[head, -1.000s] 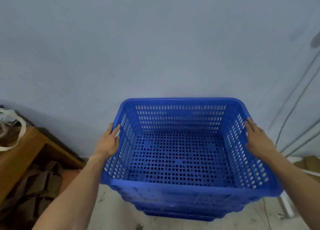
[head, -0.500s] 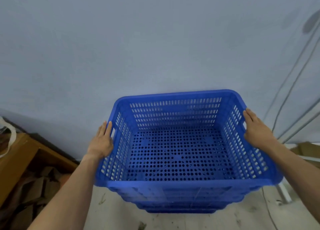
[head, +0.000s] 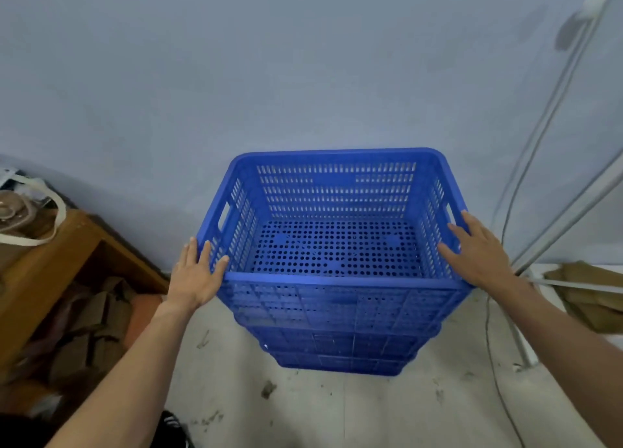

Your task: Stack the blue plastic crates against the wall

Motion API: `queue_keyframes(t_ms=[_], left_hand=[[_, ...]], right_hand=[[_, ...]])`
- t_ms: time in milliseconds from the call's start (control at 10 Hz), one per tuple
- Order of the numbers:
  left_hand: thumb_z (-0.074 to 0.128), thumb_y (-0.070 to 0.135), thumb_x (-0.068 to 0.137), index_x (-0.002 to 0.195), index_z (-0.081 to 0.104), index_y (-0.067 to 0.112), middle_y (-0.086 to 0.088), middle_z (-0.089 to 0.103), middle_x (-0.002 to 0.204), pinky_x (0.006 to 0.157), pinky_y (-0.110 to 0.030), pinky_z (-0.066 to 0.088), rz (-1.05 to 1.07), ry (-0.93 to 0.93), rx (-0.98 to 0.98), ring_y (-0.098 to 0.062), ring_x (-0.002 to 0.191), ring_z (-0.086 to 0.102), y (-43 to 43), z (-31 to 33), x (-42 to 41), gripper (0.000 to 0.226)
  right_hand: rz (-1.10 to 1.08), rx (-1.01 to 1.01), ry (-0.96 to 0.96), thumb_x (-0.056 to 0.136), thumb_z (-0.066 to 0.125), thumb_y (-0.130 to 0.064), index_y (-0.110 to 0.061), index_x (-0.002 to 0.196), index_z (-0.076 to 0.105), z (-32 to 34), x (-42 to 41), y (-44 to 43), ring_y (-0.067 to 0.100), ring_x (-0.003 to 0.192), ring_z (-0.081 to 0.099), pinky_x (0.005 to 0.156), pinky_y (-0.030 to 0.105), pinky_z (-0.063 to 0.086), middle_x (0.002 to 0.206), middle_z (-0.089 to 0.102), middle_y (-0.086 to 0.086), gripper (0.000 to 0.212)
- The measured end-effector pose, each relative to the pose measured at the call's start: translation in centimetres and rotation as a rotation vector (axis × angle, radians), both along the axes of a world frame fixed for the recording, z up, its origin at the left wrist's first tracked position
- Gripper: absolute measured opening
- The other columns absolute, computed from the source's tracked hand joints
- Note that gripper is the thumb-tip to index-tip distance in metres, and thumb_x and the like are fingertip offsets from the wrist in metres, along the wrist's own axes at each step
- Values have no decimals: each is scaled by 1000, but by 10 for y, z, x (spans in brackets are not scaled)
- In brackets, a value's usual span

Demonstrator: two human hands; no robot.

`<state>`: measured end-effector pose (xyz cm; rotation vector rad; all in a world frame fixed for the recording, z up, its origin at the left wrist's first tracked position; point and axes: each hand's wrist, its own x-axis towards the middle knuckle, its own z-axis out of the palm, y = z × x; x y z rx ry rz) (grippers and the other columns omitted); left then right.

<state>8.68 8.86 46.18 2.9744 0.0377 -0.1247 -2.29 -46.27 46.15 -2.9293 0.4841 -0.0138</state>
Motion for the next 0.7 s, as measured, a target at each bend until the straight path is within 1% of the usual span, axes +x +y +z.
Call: queue_keyframes(t_ms=[100, 200, 300, 400, 500, 600, 700], left_hand=[[19, 73, 93, 158, 14, 22, -9, -3, 169, 124, -46, 6, 45, 1, -13, -25, 155, -3, -1, -4, -33, 83], [17, 78, 89, 159, 9, 25, -7, -5, 169, 124, -47, 6, 50, 30, -68, -25, 155, -4, 1, 0, -58, 88], [16, 79, 88, 159, 6, 26, -7, -4, 169, 125, -46, 5, 16, 55, -62, -24, 155, -3, 7, 11, -77, 89], [17, 77, 90, 159, 7, 25, -7, -1, 169, 125, -45, 5, -23, 76, -53, -25, 155, -1, 11, 30, -92, 87], [22, 72, 93, 158, 21, 21, -11, 14, 167, 125, -45, 11, -107, 31, -98, -26, 154, 11, 14, 53, -112, 82], [27, 70, 94, 153, 36, 22, -12, 25, 165, 123, -43, 17, -222, -26, -147, -27, 152, 21, 26, 67, -139, 77], [28, 72, 93, 153, 34, 25, -10, 20, 166, 123, -42, 15, -297, 12, -123, -25, 153, 18, 44, 74, -161, 77]], right_hand=[[-12, 9, -49, 93, 40, -60, -15, 148, 38, 3, -11, 9, 26, 148, 18, 119, 45, 20, 162, 17, 8, 70], [-10, 12, -45, 93, 38, -61, -12, 149, 34, 9, -26, 24, 26, 147, 20, 119, 45, 21, 161, 22, 10, 75], [28, 37, -9, 91, 35, -67, -13, 152, 27, 16, -51, 43, 26, 145, 26, 116, 43, 25, 161, 24, 8, 82], [24, 89, 32, 89, 36, -70, -14, 153, 23, 27, -80, 67, 26, 143, 32, 113, 41, 31, 159, 28, 7, 86], [-29, 138, 54, 88, 38, -70, -14, 153, 21, 46, -109, 95, 26, 143, 32, 113, 42, 33, 159, 28, 7, 88], [-63, 147, 94, 85, 30, -78, -17, 155, 14, 62, -142, 131, 27, 141, 36, 109, 42, 37, 159, 29, 8, 95], [-101, 186, 87, 80, 20, -85, -23, 156, 7, 71, -168, 160, 30, 133, 47, 99, 42, 43, 155, 37, 9, 99]])
